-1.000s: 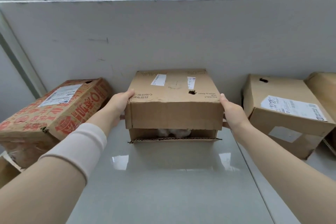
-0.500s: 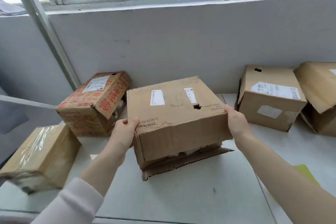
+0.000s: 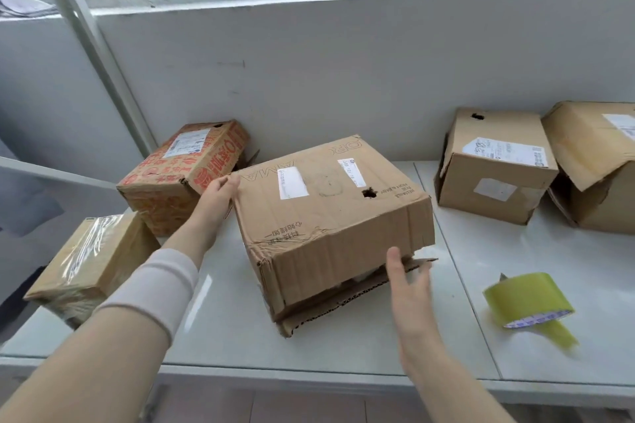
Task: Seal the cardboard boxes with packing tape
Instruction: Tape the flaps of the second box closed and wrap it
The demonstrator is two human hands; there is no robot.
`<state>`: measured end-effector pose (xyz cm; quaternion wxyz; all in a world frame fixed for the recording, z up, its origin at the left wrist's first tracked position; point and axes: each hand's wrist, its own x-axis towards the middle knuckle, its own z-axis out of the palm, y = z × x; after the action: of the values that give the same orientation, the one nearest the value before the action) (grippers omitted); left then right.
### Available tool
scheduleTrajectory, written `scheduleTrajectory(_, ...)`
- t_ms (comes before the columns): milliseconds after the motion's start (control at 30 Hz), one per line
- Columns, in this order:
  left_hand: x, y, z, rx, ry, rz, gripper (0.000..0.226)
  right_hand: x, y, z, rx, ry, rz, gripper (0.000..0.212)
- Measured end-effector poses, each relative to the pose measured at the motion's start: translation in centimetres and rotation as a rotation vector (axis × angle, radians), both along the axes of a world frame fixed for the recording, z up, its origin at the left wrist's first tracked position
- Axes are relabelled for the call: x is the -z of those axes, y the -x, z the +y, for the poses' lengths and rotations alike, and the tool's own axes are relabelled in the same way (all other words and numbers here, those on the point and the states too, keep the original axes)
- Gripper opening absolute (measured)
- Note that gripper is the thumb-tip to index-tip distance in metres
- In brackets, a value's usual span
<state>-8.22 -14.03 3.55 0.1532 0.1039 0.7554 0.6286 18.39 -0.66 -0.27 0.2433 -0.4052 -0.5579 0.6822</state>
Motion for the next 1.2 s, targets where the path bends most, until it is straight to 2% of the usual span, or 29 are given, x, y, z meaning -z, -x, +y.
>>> scheduleTrajectory(133, 0.6, -1.6, -0.6, -0.020, -0.020, 0.032, 0.036, 0.0, 1.6, -1.2, -0.133, 0.118, 0.102, 0.110)
scheduleTrajectory(200, 0.6, -3.9, -1.4, -0.017, -0.047, 0.059, 0.025, -0.3, 1.8, -0.6, -0.122, 0.129, 0.121, 0.111)
scheduleTrajectory(233, 0.5, -5.4, -1.9, -0.022, -0.068, 0.048, 0.020, -0.7, 1.6, -0.1, -0.123, 0.130, 0.121, 0.103)
scheduleTrajectory(333, 0.3, -9.3, -3.8, 0.040, -0.130, -0.027, 0.035, -1.6, 0.2, 2.0, -0.191, 0.112, 0.105, 0.063)
scheduleTrajectory(400, 0.0, -10.2, -4.6, 0.099, -0.150, -0.121, 0.050, -1.6, -0.8, 3.4, -0.237, 0.091, 0.065, 0.068)
scheduleTrajectory(467, -0.7, -10.5, -4.8, 0.165, -0.199, -0.273, 0.052, -1.3, -1.6, 3.8, -0.275, 0.103, 0.048, 0.085)
scheduleTrajectory(533, -1.4, -10.5, -4.6, 0.215, -0.252, -0.393, 0.048, -1.0, -1.9, 3.1, -0.331, 0.124, 0.085, 0.089)
scheduleTrajectory(600, -1.8, -10.9, -4.4, 0.255, -0.235, -0.418, 0.041, -1.3, -1.6, 2.6, -0.366, 0.123, 0.092, 0.080)
scheduleTrajectory(767, -0.2, -14.8, -3.3, 0.299, -0.121, -0.385, 0.032, -3.6, -1.6, 5.6, -0.331, 0.282, 0.129, 0.034)
scheduleTrajectory(900, -0.6, -16.1, -2.7, 0.288, -0.079, -0.401, 0.051, -4.7, -1.8, 8.1, -0.359, 0.147, -0.047, 0.032)
scheduleTrajectory(967, -1.5, -15.1, -1.8, 0.247, 0.073, -0.247, 0.066, -5.1, -1.4, 8.6, -0.374, 0.082, -0.117, 0.026)
scheduleTrajectory(1033, -3.0, -13.7, 0.0, 0.195, 0.238, 0.063, 0.081, -5.9, -0.7, 8.8, -0.388, 0.008, -0.155, 0.025)
scheduleTrajectory(1133, -5.8, -11.3, 4.8, 0.202, 0.457, 0.606, 0.069, -7.0, 1.3, 9.6, -0.369, -0.051, -0.184, 0.049)
scheduleTrajectory(1200, -6.9, -9.7, 8.7, 0.309, 0.646, 0.738, 0.067, -7.1, 2.7, 10.2, -0.381, -0.087, -0.189, 0.055)
